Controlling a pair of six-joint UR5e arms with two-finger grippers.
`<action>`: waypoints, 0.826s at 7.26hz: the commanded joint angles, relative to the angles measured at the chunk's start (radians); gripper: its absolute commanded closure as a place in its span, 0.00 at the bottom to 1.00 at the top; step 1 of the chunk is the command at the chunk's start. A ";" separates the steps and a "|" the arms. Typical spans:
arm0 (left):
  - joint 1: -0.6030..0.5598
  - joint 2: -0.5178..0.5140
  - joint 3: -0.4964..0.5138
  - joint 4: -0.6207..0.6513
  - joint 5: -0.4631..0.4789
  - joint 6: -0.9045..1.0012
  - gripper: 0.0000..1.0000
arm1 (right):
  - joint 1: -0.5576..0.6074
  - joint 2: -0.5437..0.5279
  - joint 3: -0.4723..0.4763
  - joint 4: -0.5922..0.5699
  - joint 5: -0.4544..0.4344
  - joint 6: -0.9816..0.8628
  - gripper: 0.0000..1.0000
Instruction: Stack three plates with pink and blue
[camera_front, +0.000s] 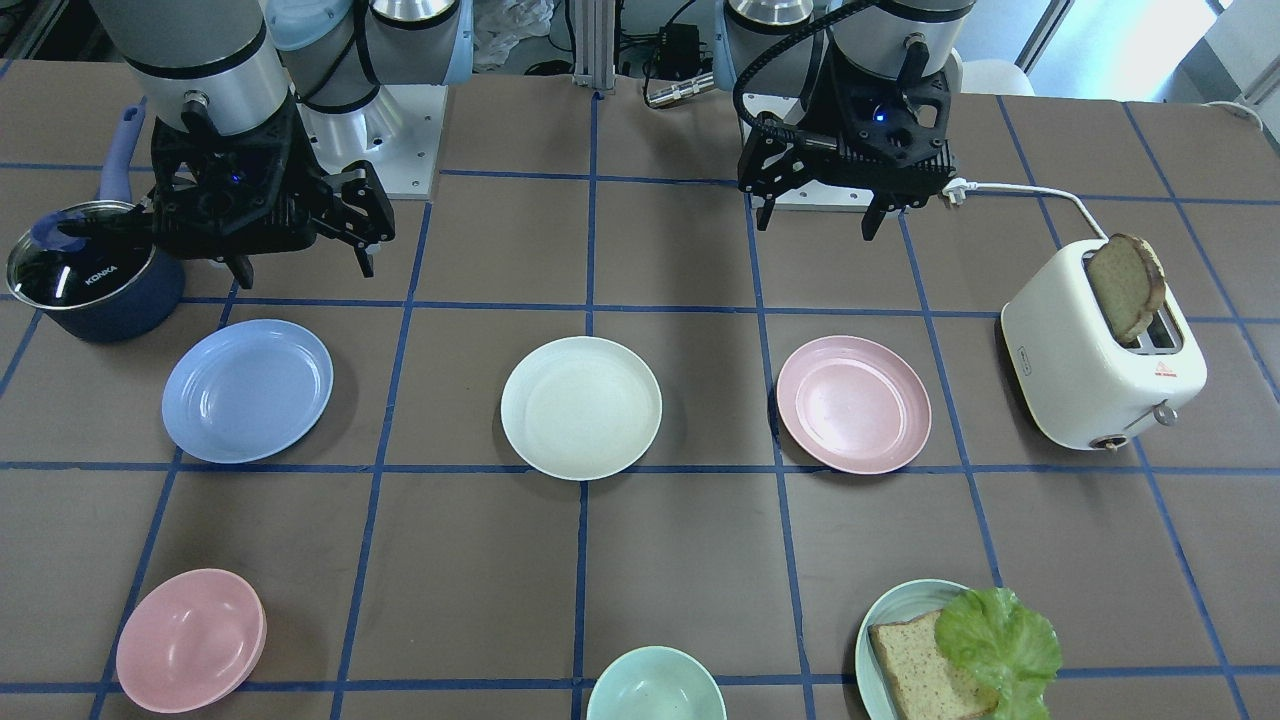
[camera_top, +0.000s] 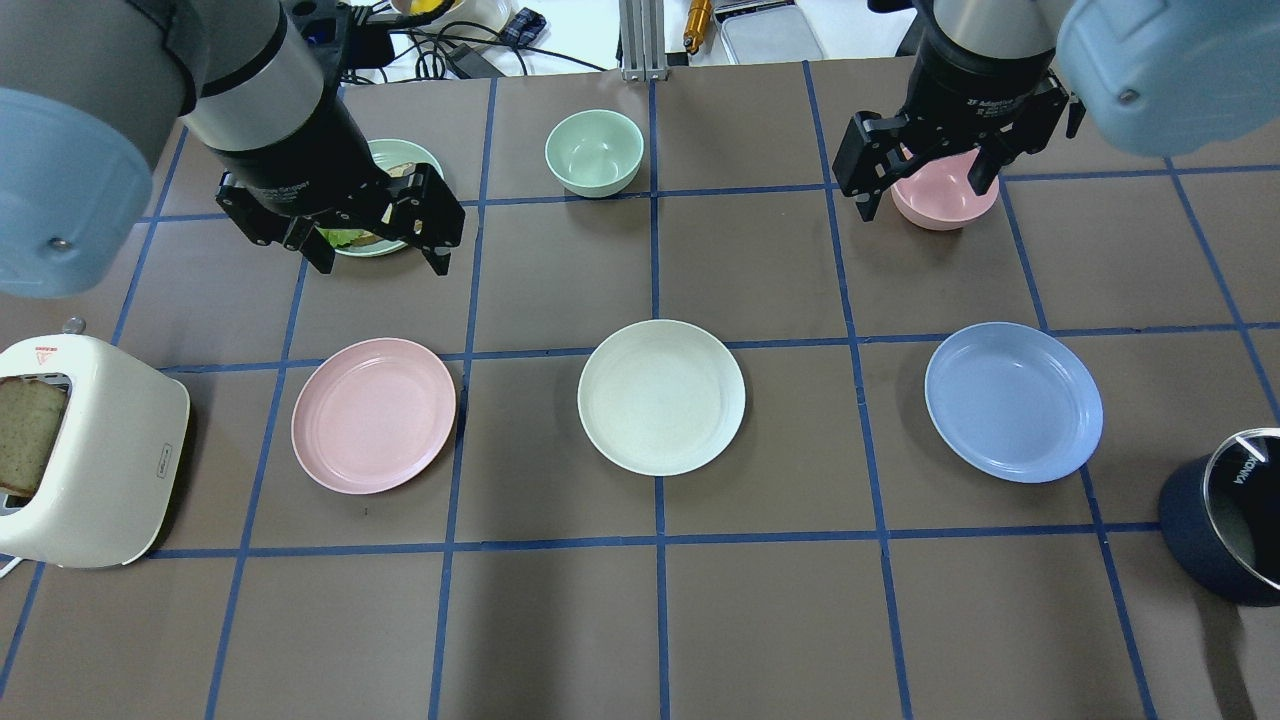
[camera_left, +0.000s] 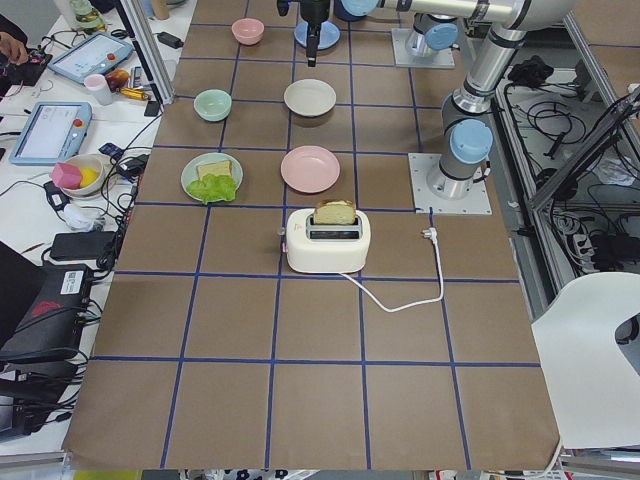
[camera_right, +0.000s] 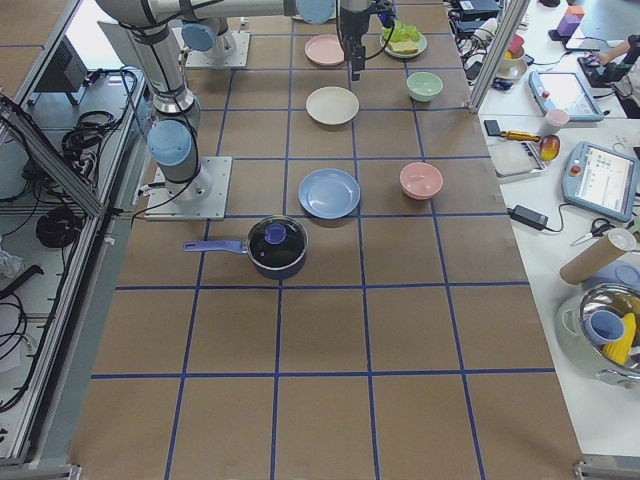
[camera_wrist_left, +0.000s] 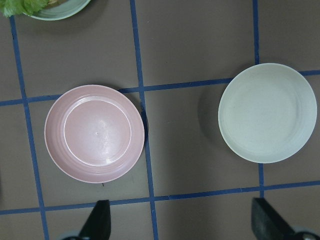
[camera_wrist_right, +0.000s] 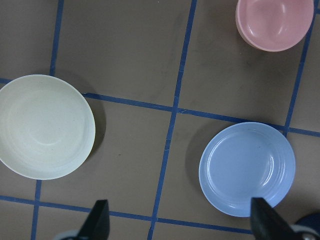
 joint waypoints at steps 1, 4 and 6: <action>0.001 0.000 -0.001 0.001 0.000 0.000 0.00 | 0.005 0.000 0.002 -0.004 0.001 0.003 0.00; 0.004 -0.001 -0.001 0.004 -0.003 0.000 0.00 | 0.029 0.000 0.006 -0.010 -0.001 0.008 0.00; 0.004 -0.003 -0.001 0.006 -0.002 0.000 0.00 | 0.037 0.002 0.006 -0.010 -0.007 0.009 0.00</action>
